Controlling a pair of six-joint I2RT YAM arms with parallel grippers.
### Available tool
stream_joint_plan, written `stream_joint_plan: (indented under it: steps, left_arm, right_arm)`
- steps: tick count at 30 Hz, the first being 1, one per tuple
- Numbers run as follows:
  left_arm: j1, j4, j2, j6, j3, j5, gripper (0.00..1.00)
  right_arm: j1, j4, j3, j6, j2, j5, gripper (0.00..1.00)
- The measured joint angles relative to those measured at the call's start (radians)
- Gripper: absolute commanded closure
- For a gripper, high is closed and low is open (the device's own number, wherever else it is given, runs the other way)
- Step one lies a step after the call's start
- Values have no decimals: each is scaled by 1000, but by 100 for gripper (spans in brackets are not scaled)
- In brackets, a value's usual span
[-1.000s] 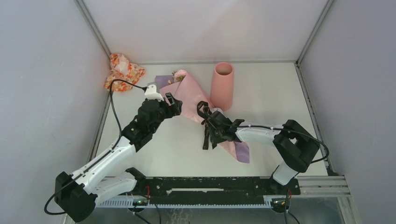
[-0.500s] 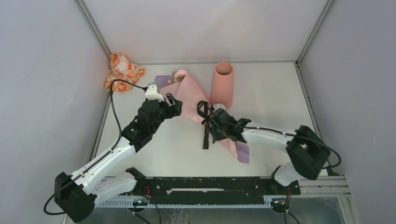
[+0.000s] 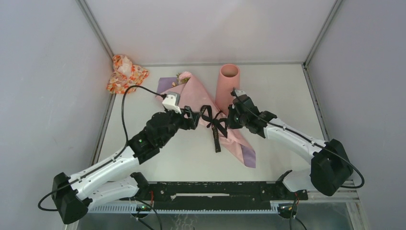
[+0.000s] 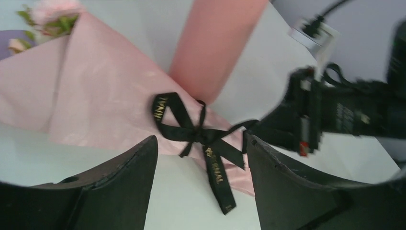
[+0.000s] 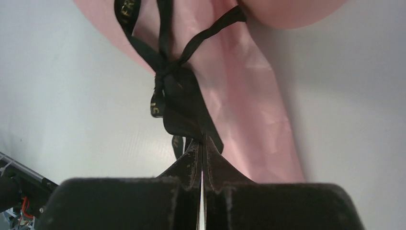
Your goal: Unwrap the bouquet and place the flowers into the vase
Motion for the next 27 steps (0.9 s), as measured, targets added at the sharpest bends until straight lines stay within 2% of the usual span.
stream_joint_plan:
  steps: [5, 11, 22, 27]
  left_arm:
    - [-84, 57, 42, 21, -20, 3, 29]
    - [-137, 109, 179, 0, -27, 33, 28]
    - [-187, 143, 401, -152, 6, 123, 27]
    - [-187, 173, 496, -255, 50, 195, 38]
  right_arm:
    - [-61, -1, 29, -24, 52, -59, 100]
    - [-96, 0, 40, -43, 87, -111, 100]
    - [-120, 3, 61, -76, 106, -154, 100]
    - [-138, 3, 62, -87, 108, -160, 100]
